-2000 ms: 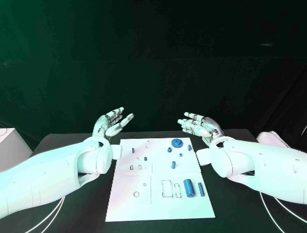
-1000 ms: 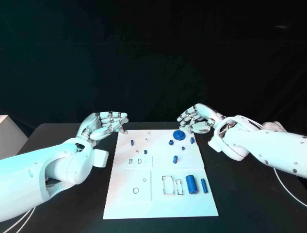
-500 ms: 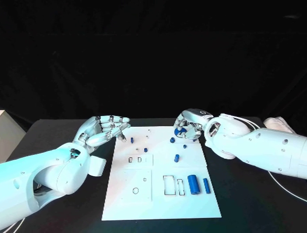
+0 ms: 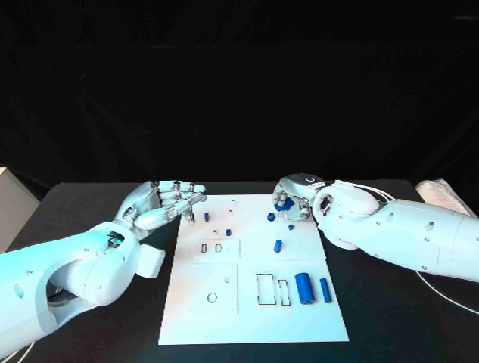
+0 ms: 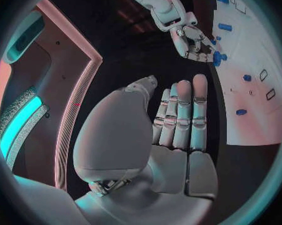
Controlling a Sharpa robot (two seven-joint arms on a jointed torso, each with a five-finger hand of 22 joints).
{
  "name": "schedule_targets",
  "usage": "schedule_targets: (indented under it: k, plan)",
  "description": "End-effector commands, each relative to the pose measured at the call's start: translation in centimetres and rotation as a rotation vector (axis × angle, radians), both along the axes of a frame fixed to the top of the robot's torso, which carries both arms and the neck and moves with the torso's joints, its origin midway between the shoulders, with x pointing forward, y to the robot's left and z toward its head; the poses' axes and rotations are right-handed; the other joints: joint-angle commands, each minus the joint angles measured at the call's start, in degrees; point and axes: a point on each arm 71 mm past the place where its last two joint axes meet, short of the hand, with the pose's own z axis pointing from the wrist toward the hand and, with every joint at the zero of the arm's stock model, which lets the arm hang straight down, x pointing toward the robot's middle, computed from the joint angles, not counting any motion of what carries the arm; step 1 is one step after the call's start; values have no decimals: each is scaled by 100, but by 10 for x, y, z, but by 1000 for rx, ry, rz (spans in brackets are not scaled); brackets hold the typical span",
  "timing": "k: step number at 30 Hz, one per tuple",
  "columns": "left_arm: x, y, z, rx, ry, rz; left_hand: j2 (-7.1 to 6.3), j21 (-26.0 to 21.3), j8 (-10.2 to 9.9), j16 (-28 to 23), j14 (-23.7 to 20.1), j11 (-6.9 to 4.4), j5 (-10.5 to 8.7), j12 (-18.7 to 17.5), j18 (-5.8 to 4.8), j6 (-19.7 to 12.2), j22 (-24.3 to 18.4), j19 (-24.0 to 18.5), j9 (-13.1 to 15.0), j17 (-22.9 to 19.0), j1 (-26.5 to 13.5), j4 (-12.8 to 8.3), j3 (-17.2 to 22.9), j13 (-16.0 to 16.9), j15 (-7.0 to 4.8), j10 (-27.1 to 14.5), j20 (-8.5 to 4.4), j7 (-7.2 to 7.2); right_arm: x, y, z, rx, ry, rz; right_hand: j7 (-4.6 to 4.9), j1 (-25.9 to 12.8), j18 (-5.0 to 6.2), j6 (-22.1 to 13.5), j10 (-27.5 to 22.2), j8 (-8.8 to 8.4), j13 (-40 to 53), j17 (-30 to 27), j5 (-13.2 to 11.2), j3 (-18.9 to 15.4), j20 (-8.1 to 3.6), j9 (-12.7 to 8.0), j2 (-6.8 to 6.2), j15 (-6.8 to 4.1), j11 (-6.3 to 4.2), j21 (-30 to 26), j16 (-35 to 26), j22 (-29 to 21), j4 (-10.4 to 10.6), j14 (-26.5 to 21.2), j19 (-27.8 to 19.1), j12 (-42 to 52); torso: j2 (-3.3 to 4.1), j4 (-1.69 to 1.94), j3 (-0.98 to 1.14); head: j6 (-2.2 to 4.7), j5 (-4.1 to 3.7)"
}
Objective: Assemble the parts on the task board
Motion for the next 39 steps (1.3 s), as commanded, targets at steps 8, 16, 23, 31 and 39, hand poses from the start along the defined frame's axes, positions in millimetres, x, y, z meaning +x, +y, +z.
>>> schedule_targets:
  k: [8,16,23,31,39]
  plan:
    - [1,0,7,6,-20,-14,-11,112,20,3,2,-7,-17,4,47,2,115,89,17,-10,42,2,50,6,-14,-5,4,-32,-1,5,-8,-49,30,-1,0,6,-111,-10,-7,-20,8,3,35,-15,35,16,-21,9,4,8,42,408,50,266,120,-14,96,26,-24,18,12]
    - [1,4,9,10,-24,-5,-12,132,20,0,0,-6,-18,1,44,1,140,102,18,-12,40,4,53,5,-13,-11,4,-32,-6,13,-10,-44,44,16,1,-16,-110,-9,4,-20,14,7,35,-20,36,23,-5,10,3,9,62,408,79,263,119,-9,131,22,-26,26,25]
    - [2,4,10,9,-24,-5,-9,150,20,-4,-1,-5,-19,-4,42,-2,153,104,20,-15,36,7,60,5,-12,-19,5,-31,-5,14,-11,-47,45,10,0,-41,-114,11,42,-8,27,21,35,-14,35,39,36,6,-2,28,98,437,126,260,130,2,162,29,-27,58,7]
    - [2,4,10,8,-22,-6,-9,150,20,-4,-1,-5,-19,-4,42,-2,153,104,20,-15,36,7,60,5,-12,-19,5,-31,-3,14,-12,-55,46,1,-3,-63,-114,34,61,5,35,26,35,-1,34,55,74,4,-5,30,124,439,169,256,129,1,195,27,-24,85,12]
    - [2,5,10,8,-19,-7,5,176,20,-9,-1,-3,-20,-7,41,-5,171,104,24,-19,39,9,78,6,-12,-26,6,-30,-3,16,-12,-57,46,7,-86,95,-141,267,328,155,107,35,37,259,-11,180,267,-56,-88,124,219,588,172,238,184,43,212,22,-26,78,8]
